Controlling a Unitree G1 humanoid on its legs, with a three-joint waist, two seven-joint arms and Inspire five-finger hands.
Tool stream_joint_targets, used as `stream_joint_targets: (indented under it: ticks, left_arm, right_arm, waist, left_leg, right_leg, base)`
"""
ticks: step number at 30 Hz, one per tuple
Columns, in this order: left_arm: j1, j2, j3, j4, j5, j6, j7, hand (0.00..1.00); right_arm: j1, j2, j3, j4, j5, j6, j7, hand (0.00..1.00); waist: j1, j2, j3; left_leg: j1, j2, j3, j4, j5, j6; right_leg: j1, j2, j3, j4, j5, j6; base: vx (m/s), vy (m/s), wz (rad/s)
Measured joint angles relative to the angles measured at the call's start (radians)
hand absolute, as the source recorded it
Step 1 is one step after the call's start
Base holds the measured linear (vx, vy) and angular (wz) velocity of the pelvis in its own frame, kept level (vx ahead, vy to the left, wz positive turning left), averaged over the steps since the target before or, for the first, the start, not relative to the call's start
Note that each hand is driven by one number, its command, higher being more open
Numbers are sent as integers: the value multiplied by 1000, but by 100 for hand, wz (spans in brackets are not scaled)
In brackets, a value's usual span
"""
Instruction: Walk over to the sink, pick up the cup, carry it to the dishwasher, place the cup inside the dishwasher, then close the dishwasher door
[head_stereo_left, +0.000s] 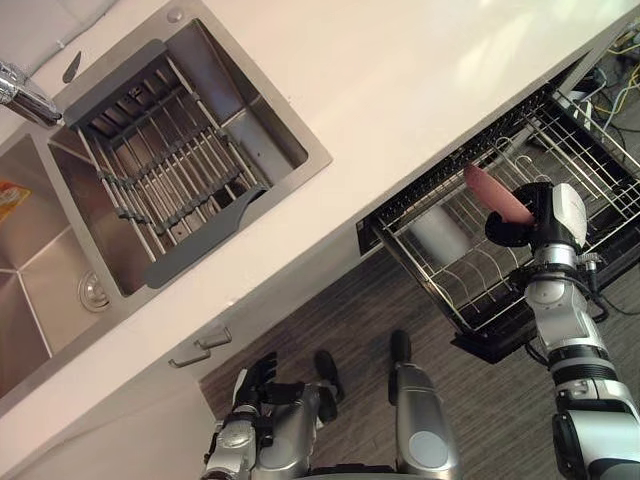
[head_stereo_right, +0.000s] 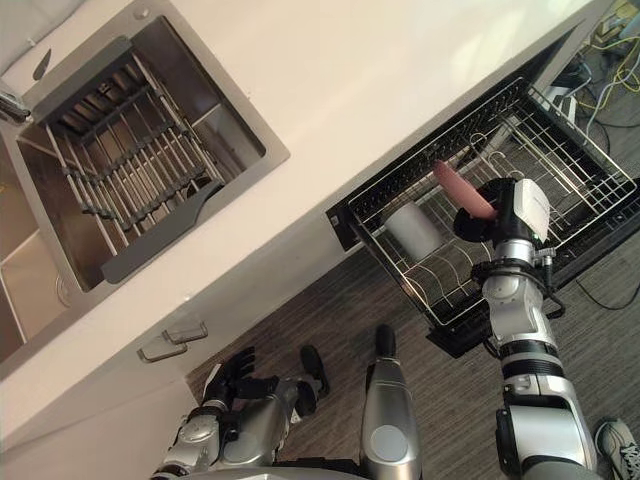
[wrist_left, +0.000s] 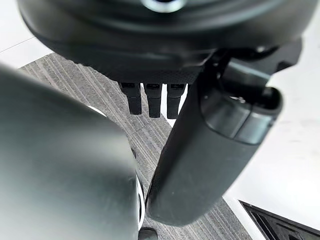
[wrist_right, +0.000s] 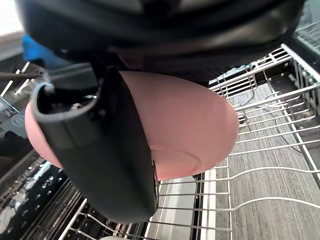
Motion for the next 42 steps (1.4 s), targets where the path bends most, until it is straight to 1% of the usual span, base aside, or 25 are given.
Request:
stream_joint_targets:
  ticks: [4, 5, 8, 12, 18, 26, 30, 35, 37, 42]
  left_arm:
    - [-5, 0, -3, 1, -8, 2, 19, 90]
    - [-5, 0, -3, 2, -10, 2, 19, 90]
    - [-6, -1, -3, 2, -11, 2, 31, 90]
    - [-11, 2, -2, 3, -19, 3, 35, 90]
    - [-22, 6, -1, 3, -29, 3, 37, 90]
    - [-22, 6, 2, 1, -28, 7, 38, 90]
    - [-22, 6, 6, -1, -27, 16, 39, 90]
    - [-22, 12, 8, -3, -23, 23, 39, 90]
    - [-22, 14, 12, -3, -10, 23, 38, 90]
    - [-22, 15, 40, 2, -5, 36, 35, 90]
  right_arm:
    - [-25, 1, 0, 47, 5, 24, -6, 30]
    - [-26, 2, 0, 52, 8, 26, -7, 90]
    - [-34, 8, -10, 85, 10, 46, -14, 90]
    - [-45, 49, -57, 97, 21, 69, -33, 90]
    - [-45, 83, -92, 81, 21, 79, -52, 90]
    - [30, 135, -133, -77, 19, 81, -79, 90]
    - [111, 178, -155, -184, 17, 81, -87, 90]
    - [181, 218, -170, -252, 16, 81, -88, 90]
    - [244, 238, -170, -302, 16, 80, -86, 90]
    - [338, 296, -178, -407, 16, 79, -81, 90]
  waist:
    - [4, 0, 1]
    - [5, -1, 1]
    - [9, -1, 1]
    - [10, -8, 7]
    - [24, -16, 15]
    - [26, -19, 16]
    - [25, -22, 18]
    - [23, -35, 19]
    - [23, -41, 17]
    - [15, -54, 12]
  left_leg:
    - [-3, -5, -7, 1, 0, 1]
    - [-4, -5, -7, 1, 0, 1]
    - [-5, -6, -6, 1, 1, 1]
    - [-5, -6, -5, 2, 1, 1]
    - [-13, -7, -4, 0, 1, 1]
    - [-12, -10, -9, -4, 5, 7]
    - [2, -12, -15, -14, 8, 12]
    - [16, -13, -16, -27, 11, 15]
    - [18, -14, -17, -26, 11, 15]
    - [32, -14, -14, -28, 10, 15]
  right_leg:
    - [0, -2, 0, -4, 2, 3]
    - [0, -2, 1, -5, 3, 3]
    - [0, -2, 5, -10, 5, 6]
    - [-1, -2, 8, -11, 6, 5]
    - [-13, 1, 18, -16, 15, 5]
    - [-1, 1, 17, -44, 34, 9]
    - [24, 0, 9, -69, 47, 11]
    - [42, 2, 7, -91, 60, 13]
    - [46, 0, 6, -92, 61, 14]
    - [67, 6, 10, -115, 71, 17]
  base:
    - [1, 2, 2]
    - [0, 0, 0]
    - [3, 11, -4]
    - [0, 2, -1]
    - [-6, 2, -5]
    - [-4, 5, -1]
    - [-13, 12, 3]
    - [0, 0, 0]
    - [0, 0, 0]
    - [-4, 3, -3]
